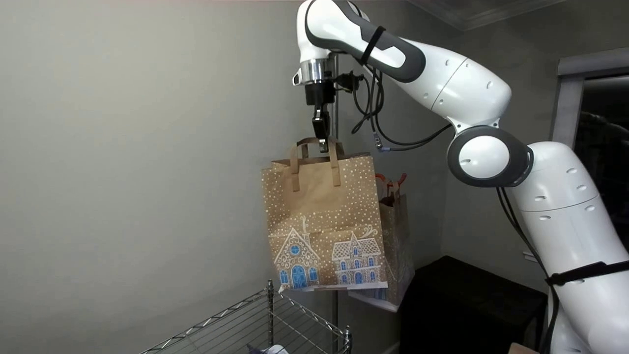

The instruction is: Put the paper bags on the hanger

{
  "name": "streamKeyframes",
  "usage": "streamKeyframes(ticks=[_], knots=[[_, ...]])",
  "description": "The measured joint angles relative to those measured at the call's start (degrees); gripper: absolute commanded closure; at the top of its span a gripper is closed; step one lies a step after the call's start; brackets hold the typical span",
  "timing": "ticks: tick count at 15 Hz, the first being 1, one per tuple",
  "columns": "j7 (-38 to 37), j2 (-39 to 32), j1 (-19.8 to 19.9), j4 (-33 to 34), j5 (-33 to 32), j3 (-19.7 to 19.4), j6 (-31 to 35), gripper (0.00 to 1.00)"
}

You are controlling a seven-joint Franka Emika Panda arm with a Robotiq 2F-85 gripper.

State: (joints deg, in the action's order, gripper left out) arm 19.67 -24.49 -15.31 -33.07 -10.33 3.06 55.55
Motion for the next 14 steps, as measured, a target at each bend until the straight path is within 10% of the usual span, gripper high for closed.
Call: streamKeyframes(ticks=[14], knots=[[4.97, -5.62, 3.30, -0.01, 2.87, 0.25, 11.54, 0.95]])
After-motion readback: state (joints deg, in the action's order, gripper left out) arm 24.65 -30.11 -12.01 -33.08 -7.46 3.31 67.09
